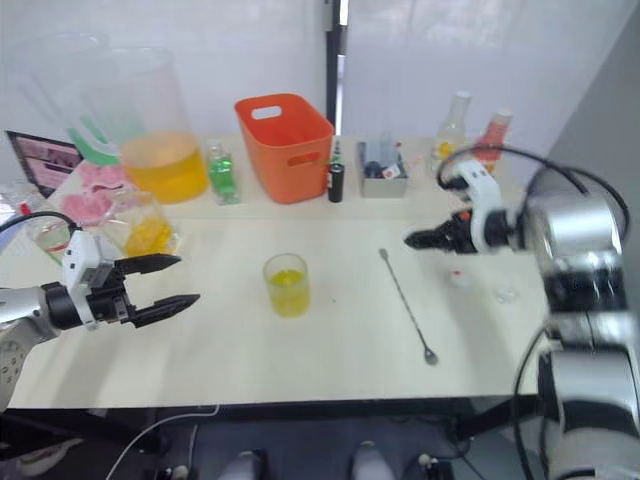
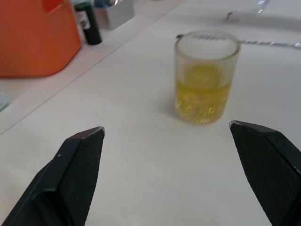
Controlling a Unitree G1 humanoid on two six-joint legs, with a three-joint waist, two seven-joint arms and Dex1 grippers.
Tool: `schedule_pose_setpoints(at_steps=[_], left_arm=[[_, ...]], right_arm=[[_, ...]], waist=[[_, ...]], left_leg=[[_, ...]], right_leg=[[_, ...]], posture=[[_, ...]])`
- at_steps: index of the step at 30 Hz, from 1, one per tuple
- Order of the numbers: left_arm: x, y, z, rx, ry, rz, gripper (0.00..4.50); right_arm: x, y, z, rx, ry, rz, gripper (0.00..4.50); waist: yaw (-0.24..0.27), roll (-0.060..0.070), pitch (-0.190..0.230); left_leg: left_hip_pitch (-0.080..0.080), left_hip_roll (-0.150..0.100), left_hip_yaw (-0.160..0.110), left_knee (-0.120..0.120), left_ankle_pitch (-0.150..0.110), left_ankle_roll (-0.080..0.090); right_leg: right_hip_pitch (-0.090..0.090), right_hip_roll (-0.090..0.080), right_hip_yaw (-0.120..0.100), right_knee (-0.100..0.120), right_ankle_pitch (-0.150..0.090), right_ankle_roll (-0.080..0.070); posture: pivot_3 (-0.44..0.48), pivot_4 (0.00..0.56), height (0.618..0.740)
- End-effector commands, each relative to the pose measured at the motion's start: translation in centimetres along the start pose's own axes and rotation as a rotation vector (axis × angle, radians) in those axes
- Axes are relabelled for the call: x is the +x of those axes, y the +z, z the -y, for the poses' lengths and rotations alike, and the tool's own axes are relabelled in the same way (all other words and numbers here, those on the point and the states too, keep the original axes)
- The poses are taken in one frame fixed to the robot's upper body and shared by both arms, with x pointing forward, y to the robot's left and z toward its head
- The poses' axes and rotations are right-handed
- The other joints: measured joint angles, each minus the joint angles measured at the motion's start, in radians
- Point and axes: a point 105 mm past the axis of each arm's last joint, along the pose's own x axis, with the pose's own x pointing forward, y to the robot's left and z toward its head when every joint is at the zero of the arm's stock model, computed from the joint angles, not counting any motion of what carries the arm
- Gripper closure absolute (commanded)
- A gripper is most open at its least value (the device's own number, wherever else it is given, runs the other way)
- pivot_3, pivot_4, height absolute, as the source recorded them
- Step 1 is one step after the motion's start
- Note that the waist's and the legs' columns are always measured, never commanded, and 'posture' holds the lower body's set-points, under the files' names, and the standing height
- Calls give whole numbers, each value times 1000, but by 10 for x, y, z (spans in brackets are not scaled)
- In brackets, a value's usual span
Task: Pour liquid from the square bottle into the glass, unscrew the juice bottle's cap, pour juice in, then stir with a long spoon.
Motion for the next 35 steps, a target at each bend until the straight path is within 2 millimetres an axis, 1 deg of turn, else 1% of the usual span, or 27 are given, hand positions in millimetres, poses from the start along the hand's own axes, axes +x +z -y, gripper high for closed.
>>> schedule_pose_setpoints(at_steps=[1,2,4,5,6,7,9,10,12,14,15,17,21,24,27,31,34,35], left_arm=[[-7,-7,-8,48,32,-26,0],[-7,-8,-8,50,31,-28,0],[-9,-23,-8,32,41,-40,0],[-10,-28,-8,32,45,-44,0],[-10,-30,-8,35,47,-45,0],[-13,-34,-9,23,51,-54,0],[-20,-41,-13,-4,78,-69,0],[-22,-42,-14,-10,86,-73,0],[-31,-52,-19,-22,145,-83,0],[-35,-58,-20,-23,174,-89,0],[-41,-64,-22,-26,208,-106,0],[-54,-78,-23,-43,257,-157,0],[-69,-92,-21,-71,304,-174,0],[-73,-102,-16,-92,306,-199,0],[-74,-110,-13,-109,308,-219,0],[-75,-118,-10,-110,314,-231,0],[-74,-116,-12,-107,327,-216,0],[-73,-116,-11,-130,307,-217,0]], right_arm=[[-43,24,-22,-204,-10,207,44],[-45,20,-23,-211,-13,207,44],[-58,1,-29,-179,23,259,44],[-63,-6,-31,-179,21,273,44],[-66,-10,-32,-182,17,281,44],[-71,-13,-29,-214,-19,323,44],[-79,-32,-26,-219,-54,325,44],[-81,-37,-25,-221,-60,322,44],[-88,-55,-26,-211,-43,322,44],[-93,-64,-26,-198,-32,326,44],[-98,-69,-19,-234,-75,319,44],[-111,-85,-3,-233,-146,311,44],[-126,-109,11,-256,-225,275,44],[-135,-129,22,-254,-284,247,44],[-141,-140,25,-250,-325,249,44],[-144,-146,25,-250,-348,262,44],[-143,-145,25,-252,-355,271,44],[-142,-143,25,-254,-353,278,44]], waist=[[5,0,0],[4,0,0],[4,-1,-1],[7,-2,-2],[7,-3,-2],[6,-3,-2],[8,-3,-2],[8,-3,-2],[8,-3,-2],[8,-3,-2],[6,-3,-2],[2,-4,-2],[-6,-4,-2],[-8,-4,-2],[-10,-4,-2],[-11,-4,-2],[-13,-4,-2],[-13,-4,-2]], left_leg=[[0,0,0,0,0,0],[0,0,0,0,0,-1],[1,0,0,2,0,-1],[1,0,0,1,0,-1],[4,0,0,1,0,-1],[6,0,0,2,-1,-1],[5,0,1,4,-1,-2],[6,0,1,5,-1,-2],[6,0,1,7,-2,-3],[6,0,1,7,-4,-6],[7,0,1,7,-5,-8],[7,0,1,8,-5,-8],[8,0,1,8,-5,-9],[9,0,1,8,-6,-9],[10,0,1,8,-6,-9],[13,0,1,8,-6,-9],[19,0,1,7,-6,-10],[21,0,1,7,-6,-10]], right_leg=[[0,0,0,0,0,1],[0,0,0,0,0,1],[1,0,0,-1,0,-1],[2,0,0,-1,-1,-4],[5,0,0,-1,-2,-4],[7,0,0,-1,-2,-4],[5,0,0,-2,0,-5],[6,0,1,-1,0,-5],[6,-1,1,-1,2,-5],[7,-1,1,-2,3,-5],[8,-1,1,-2,3,-5],[8,-1,1,-2,3,-6],[10,-1,0,-2,3,-6],[10,-1,1,-2,3,-6],[11,-1,1,-2,3,-6],[14,-1,1,-3,3,-6],[19,-1,0,-6,3,-6],[20,-2,0,-6,3,-6]], posture=[[0,150,731],[0,150,731],[0,150,731],[0,150,731],[0,150,731],[0,150,731],[0,150,731],[0,150,731],[0,150,731],[0,150,731],[0,150,731],[0,150,731],[0,150,731],[0,150,731],[0,150,731],[0,150,731],[0,150,731],[0,150,731]])
